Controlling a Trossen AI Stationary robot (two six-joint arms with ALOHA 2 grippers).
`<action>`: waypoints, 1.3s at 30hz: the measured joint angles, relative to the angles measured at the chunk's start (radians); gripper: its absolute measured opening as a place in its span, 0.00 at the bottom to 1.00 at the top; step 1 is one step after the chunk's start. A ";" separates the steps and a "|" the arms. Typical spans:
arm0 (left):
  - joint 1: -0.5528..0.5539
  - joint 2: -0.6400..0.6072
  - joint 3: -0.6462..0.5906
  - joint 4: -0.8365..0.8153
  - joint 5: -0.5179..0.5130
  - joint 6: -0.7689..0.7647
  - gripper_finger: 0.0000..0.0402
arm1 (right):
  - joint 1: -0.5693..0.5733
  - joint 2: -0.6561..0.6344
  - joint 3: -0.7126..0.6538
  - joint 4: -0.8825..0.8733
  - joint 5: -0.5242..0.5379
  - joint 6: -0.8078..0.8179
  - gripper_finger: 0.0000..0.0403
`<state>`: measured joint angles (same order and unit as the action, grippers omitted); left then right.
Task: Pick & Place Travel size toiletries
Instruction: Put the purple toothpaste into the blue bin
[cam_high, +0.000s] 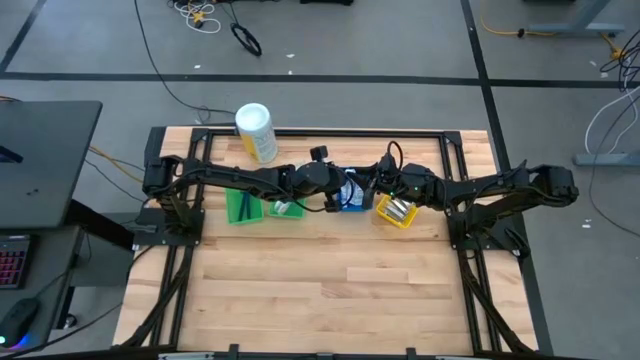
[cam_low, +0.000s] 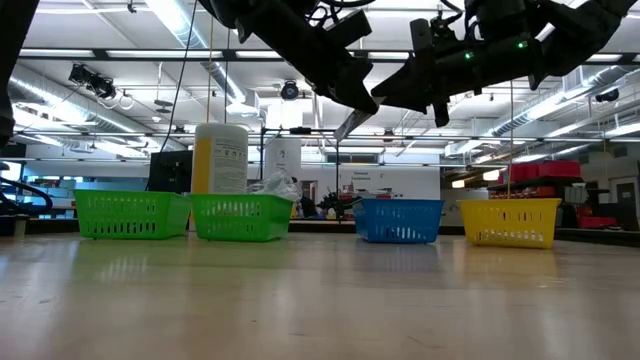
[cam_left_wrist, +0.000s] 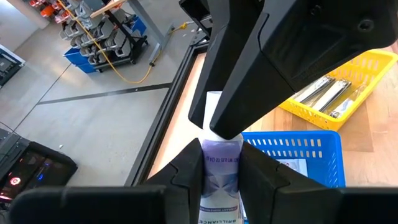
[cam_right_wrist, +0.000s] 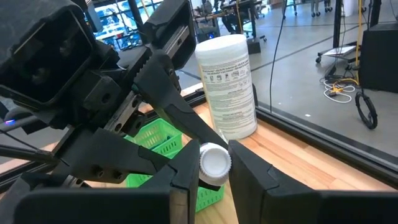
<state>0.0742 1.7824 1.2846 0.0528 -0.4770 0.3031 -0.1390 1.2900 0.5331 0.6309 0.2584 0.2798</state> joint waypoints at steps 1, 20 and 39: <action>0.000 0.000 0.000 0.000 0.000 0.000 0.23 | 0.000 0.000 0.000 -0.001 0.000 0.000 0.18; 0.001 0.000 0.000 0.002 0.022 -0.029 0.42 | -0.021 0.001 -0.001 -0.219 0.124 0.054 0.18; 0.016 0.000 0.000 -0.001 0.026 -0.083 0.42 | -0.143 0.063 -0.002 -0.408 -0.122 0.173 0.18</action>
<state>0.0898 1.7824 1.2850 0.0521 -0.4511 0.2199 -0.2821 1.3530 0.5316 0.2226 0.1368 0.4525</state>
